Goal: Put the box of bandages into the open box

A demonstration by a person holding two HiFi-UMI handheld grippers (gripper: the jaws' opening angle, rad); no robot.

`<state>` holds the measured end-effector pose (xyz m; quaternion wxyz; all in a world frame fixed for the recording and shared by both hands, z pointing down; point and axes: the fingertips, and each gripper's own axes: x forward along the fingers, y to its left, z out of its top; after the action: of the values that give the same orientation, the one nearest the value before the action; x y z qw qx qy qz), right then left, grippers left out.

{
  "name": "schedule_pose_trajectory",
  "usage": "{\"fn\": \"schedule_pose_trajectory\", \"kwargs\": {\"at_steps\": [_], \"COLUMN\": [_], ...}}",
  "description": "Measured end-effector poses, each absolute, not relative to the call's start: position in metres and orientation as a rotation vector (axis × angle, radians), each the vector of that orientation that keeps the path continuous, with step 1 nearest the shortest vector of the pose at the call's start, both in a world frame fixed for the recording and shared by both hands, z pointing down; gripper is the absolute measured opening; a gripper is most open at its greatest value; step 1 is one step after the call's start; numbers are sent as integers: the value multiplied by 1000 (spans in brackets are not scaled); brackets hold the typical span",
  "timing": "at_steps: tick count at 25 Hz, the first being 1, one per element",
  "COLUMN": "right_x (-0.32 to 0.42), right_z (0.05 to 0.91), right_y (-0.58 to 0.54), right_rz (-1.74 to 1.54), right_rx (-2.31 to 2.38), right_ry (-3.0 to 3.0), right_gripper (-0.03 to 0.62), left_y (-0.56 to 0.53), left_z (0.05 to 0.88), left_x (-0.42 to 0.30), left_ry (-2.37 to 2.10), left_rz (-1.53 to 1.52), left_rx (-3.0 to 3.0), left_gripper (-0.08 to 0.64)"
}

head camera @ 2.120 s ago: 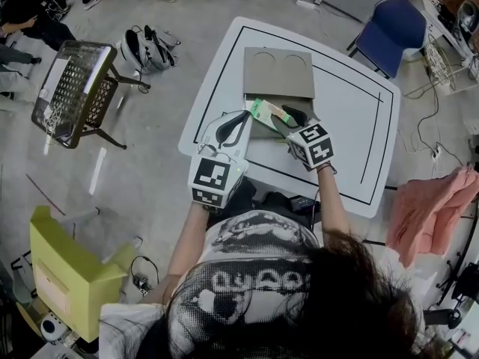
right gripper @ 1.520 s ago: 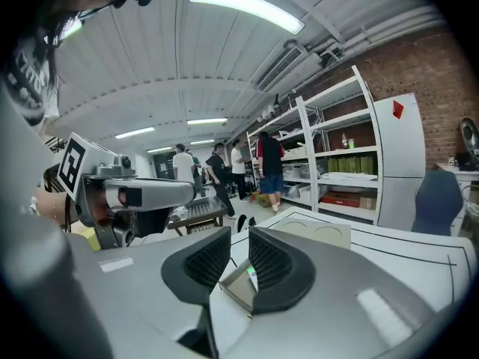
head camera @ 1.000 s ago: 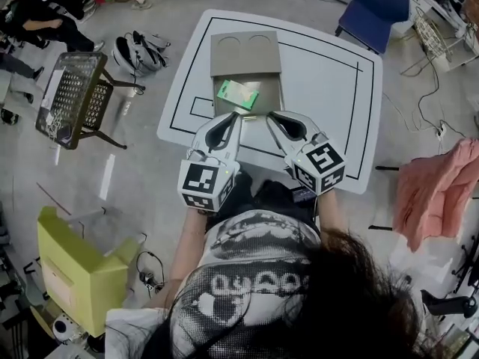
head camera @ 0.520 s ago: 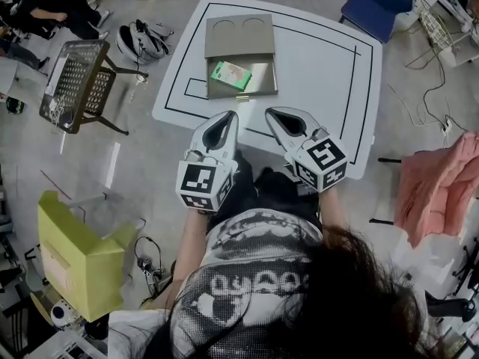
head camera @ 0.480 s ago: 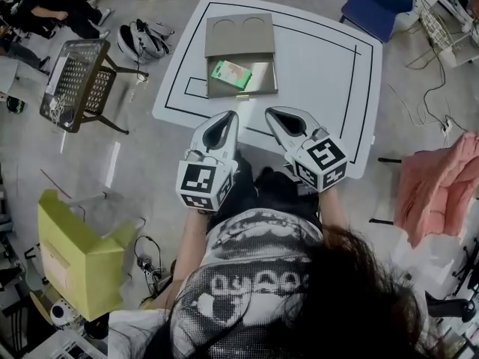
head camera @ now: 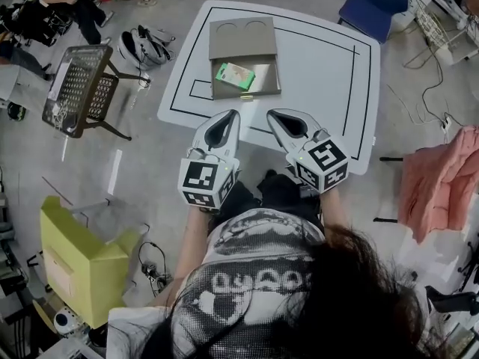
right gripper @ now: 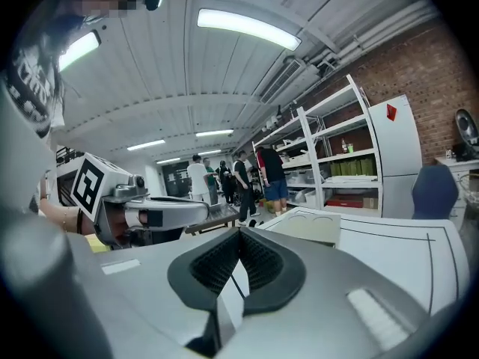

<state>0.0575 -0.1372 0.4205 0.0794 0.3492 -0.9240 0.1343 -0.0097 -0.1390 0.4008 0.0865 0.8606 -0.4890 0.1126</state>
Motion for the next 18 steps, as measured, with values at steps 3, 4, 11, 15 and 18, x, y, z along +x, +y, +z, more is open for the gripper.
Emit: {"fn": "schedule_pose_trajectory", "kwargs": {"at_steps": [3, 4, 11, 15, 18], "right_x": [48, 44, 15, -1, -9], "right_z": [416, 416, 425, 427, 427], "right_y": [-131, -128, -103, -93, -85], "right_rz": [440, 447, 473, 471, 462], "right_rx": [1090, 1106, 1199, 1241, 1279], "right_ry": [-2776, -2772, -2713, -2693, -2680], "right_gripper": [-8, -8, -8, -8, -8], "left_y": [-132, -129, -106, -97, -91], "left_z": [400, 400, 401, 400, 399], "left_x": [-17, -21, -53, -69, -78], "left_ry": [-1415, -1398, -1310, -1271, -1246], "left_rz": [344, 347, 353, 347, 338], "left_rx": [2589, 2598, 2641, 2665, 2679], "left_gripper": [0, 0, 0, 0, 0]}}
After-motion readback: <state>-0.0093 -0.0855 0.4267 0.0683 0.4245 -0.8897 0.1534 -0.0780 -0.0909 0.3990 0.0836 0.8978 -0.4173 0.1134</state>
